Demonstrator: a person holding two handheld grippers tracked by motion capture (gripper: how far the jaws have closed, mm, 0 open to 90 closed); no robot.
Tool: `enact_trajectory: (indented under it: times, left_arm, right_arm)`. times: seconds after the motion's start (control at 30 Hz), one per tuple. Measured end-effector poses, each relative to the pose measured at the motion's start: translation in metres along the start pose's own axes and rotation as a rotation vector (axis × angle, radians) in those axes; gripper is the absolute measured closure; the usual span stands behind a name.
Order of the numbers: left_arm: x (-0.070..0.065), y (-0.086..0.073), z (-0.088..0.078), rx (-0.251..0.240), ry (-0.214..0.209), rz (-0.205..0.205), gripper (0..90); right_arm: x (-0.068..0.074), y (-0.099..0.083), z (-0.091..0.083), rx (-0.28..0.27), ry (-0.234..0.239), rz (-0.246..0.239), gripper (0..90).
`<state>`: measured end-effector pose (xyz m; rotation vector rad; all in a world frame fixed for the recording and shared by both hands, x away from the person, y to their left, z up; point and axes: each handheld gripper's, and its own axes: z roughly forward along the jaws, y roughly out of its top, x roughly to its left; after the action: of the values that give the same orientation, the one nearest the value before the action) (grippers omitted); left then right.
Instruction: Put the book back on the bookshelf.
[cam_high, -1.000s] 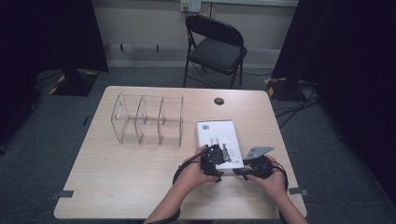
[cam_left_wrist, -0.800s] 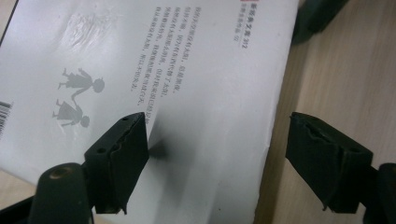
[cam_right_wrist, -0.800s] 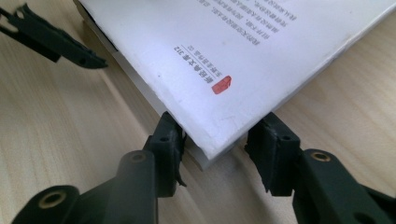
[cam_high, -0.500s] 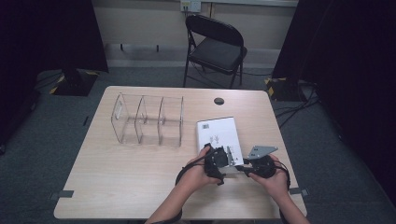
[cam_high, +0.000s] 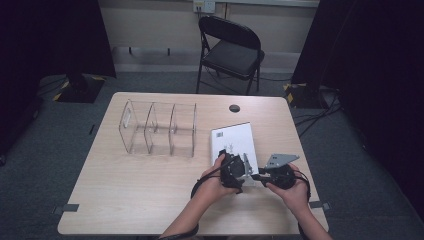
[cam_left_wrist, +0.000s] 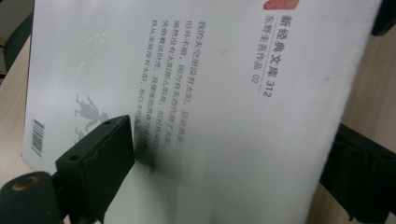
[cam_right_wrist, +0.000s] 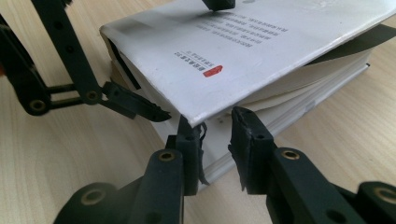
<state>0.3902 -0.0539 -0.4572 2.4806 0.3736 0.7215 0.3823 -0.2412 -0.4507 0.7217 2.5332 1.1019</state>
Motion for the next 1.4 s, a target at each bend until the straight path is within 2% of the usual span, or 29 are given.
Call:
enact_trajectory:
  times: [0.07, 0.13, 0.3, 0.37, 0.4, 0.47, 0.57, 0.6, 0.63, 0.7, 0.77, 0.83, 0.9, 1.07, 1.17, 1.2, 1.3, 1.33, 1.4]
  left_arm:
    - [0.002, -0.001, 0.000, -0.018, 0.016, -0.017, 14.8]
    - [0.004, -0.001, 0.001, -0.024, 0.011, -0.030, 16.1]
    - [-0.001, 0.000, 0.006, -0.032, 0.052, -0.026, 11.5]
    - [-0.003, 0.000, 0.007, -0.024, 0.086, -0.001, 12.7]
    - [-0.003, 0.000, 0.007, -0.022, 0.087, 0.002, 16.5]
    - [-0.003, 0.001, 0.005, -0.012, 0.084, 0.015, 18.2]
    - [-0.005, 0.002, 0.002, 0.011, 0.089, 0.084, 26.3]
    - [-0.005, 0.002, 0.002, 0.025, 0.091, 0.109, 28.0]
    - [-0.004, 0.000, 0.001, 0.028, 0.092, 0.115, 28.8]
    - [-0.002, -0.001, -0.001, 0.020, 0.083, 0.095, 30.4]
    - [0.001, 0.000, -0.005, 0.019, 0.078, 0.079, 32.2]
    - [0.004, 0.000, -0.008, 0.025, 0.072, 0.077, 33.5]
    - [0.005, 0.001, -0.010, 0.030, 0.072, 0.075, 34.6]
    - [0.003, 0.001, -0.010, 0.031, 0.071, 0.074, 35.1]
    - [0.002, -0.001, -0.008, 0.032, 0.071, 0.092, 34.0]
    - [0.001, -0.002, -0.007, 0.030, 0.076, 0.091, 33.1]
    - [0.003, -0.003, -0.007, 0.015, 0.056, 0.055, 30.5]
    - [0.004, -0.004, -0.007, -0.003, 0.050, 0.047, 29.4]
    - [0.008, -0.006, -0.004, -0.032, 0.031, -0.006, 23.9]
  right_arm:
    - [0.000, 0.000, 0.000, 0.001, 0.005, 0.007, 72.7]
    - [0.000, -0.001, 0.001, 0.000, 0.006, 0.009, 72.7]
    - [0.000, -0.001, 0.000, 0.000, 0.004, 0.018, 72.7]
    - [0.001, -0.001, 0.001, 0.001, 0.008, 0.022, 72.7]
    - [0.001, -0.001, 0.001, 0.001, 0.009, 0.018, 72.7]
    - [0.002, -0.002, 0.001, 0.006, 0.005, 0.025, 72.7]
    - [0.002, -0.003, 0.002, -0.014, 0.012, 0.020, 69.9]
    - [0.002, -0.003, 0.000, -0.039, 0.016, 0.018, 68.8]
    - [0.001, -0.003, -0.001, -0.038, 0.012, 0.016, 66.4]
    - [-0.001, -0.004, 0.001, -0.008, -0.005, 0.018, 61.9]
    - [-0.002, -0.007, 0.006, -0.007, 0.008, 0.013, 61.4]
    - [-0.001, -0.010, 0.011, 0.022, -0.011, -0.005, 57.4]
    - [-0.002, -0.013, 0.017, 0.045, -0.040, 0.013, 55.6]
    - [-0.007, -0.010, 0.027, 0.023, -0.069, 0.022, 55.6]
    - [-0.012, -0.004, 0.027, -0.010, -0.061, 0.057, 56.8]
    - [-0.012, -0.001, 0.026, -0.024, -0.058, 0.050, 57.5]
    - [-0.010, 0.004, 0.024, -0.001, -0.057, 0.026, 61.3]
    - [-0.010, 0.004, 0.023, -0.007, -0.041, 0.042, 62.9]
    - [-0.009, 0.004, 0.020, -0.029, -0.030, 0.053, 63.0]
